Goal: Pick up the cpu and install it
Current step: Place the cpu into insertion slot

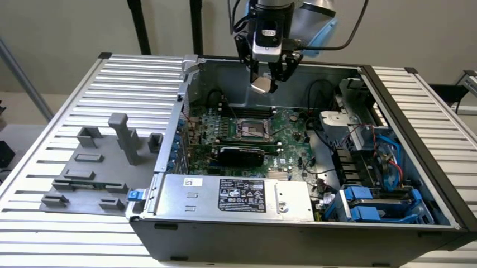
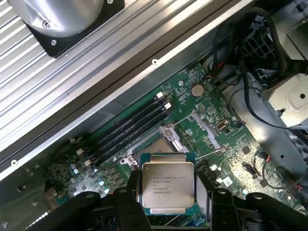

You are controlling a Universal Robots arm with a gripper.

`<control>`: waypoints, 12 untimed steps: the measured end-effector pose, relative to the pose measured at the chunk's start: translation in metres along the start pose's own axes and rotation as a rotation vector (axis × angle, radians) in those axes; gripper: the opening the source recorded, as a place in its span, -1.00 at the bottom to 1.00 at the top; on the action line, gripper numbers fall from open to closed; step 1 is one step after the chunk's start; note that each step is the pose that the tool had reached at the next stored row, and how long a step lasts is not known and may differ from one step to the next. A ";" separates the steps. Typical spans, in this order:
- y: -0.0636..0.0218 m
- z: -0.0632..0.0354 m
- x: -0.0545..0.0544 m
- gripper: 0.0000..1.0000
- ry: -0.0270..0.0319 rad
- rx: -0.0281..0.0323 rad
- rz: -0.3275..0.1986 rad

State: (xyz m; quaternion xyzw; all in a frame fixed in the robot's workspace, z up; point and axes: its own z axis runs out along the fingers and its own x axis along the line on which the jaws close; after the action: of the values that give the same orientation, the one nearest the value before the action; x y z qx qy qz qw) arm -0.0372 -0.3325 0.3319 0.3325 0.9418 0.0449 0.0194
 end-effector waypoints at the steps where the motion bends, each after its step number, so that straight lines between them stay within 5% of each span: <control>1: 0.0000 0.0002 0.000 0.10 -0.0018 0.0001 0.018; 12: -0.0002 0.0020 0.000 0.10 -0.0213 0.0016 0.218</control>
State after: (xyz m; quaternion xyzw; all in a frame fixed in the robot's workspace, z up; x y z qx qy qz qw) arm -0.0372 -0.3325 0.3299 0.4335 0.8998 0.0425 0.0242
